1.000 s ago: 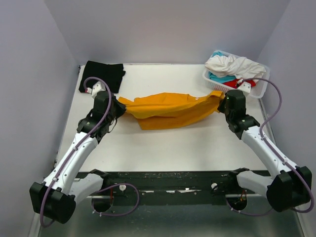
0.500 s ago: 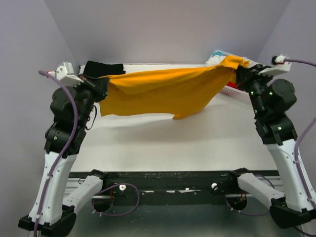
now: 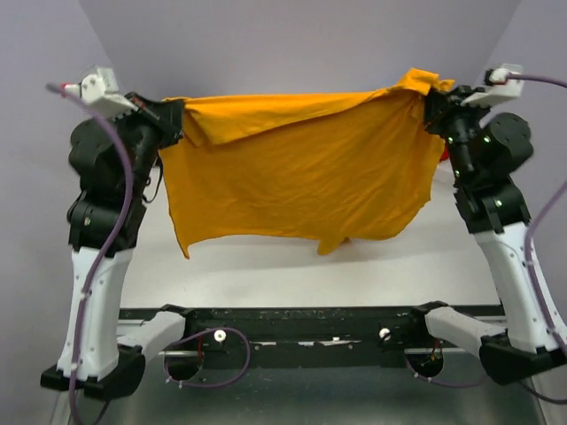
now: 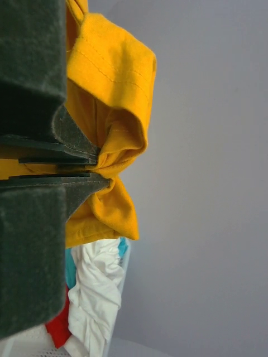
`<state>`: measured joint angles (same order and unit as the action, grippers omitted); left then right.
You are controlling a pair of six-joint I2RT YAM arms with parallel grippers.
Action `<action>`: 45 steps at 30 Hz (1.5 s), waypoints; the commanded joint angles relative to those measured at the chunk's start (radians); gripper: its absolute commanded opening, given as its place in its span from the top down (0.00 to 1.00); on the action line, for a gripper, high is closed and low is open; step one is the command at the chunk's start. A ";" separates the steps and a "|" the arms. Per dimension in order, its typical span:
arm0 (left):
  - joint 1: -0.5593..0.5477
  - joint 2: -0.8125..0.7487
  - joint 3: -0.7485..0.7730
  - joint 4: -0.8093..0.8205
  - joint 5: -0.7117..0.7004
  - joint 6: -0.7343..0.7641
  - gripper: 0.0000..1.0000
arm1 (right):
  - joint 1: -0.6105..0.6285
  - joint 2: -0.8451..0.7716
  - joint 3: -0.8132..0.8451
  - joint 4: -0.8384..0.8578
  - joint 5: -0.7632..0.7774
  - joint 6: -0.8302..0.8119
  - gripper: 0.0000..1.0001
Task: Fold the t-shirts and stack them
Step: Flatten out the tshirt
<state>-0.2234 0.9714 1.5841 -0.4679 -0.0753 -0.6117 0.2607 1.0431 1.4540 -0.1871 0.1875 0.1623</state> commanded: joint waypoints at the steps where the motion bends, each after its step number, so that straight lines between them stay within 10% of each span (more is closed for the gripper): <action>1: 0.077 0.241 0.111 -0.026 0.057 0.058 1.00 | -0.002 0.138 -0.042 0.186 0.114 -0.090 0.93; 13: 0.212 0.789 0.891 -0.194 0.221 0.133 1.00 | -0.001 0.449 0.154 0.498 0.029 -0.138 0.97; 21: 0.285 0.630 0.460 -0.136 0.478 0.233 1.00 | -0.002 0.261 -0.139 0.367 -0.097 -0.120 0.94; 31: 0.283 0.580 -0.290 -0.003 0.434 0.172 1.00 | -0.001 0.050 -0.663 0.108 -0.153 0.222 0.81; 35: 0.278 0.608 -0.372 -0.052 0.351 0.142 0.96 | -0.001 0.061 -0.712 -0.135 -0.130 0.272 0.59; 37: 0.273 0.586 -0.435 -0.055 0.301 0.122 0.69 | -0.002 0.055 -0.751 -0.234 -0.094 0.324 0.42; 40: 0.272 0.514 -0.521 -0.042 0.258 0.084 0.04 | -0.001 0.017 -0.820 -0.362 -0.113 0.383 0.11; 45: 0.239 0.399 -0.544 -0.089 0.177 0.037 0.01 | 0.007 -0.136 -0.783 -0.380 -0.261 0.448 0.00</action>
<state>0.0486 1.4803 1.0363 -0.5377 0.2108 -0.5232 0.2626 1.0161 0.6186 -0.4942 0.0410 0.5255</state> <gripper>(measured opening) 0.980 0.997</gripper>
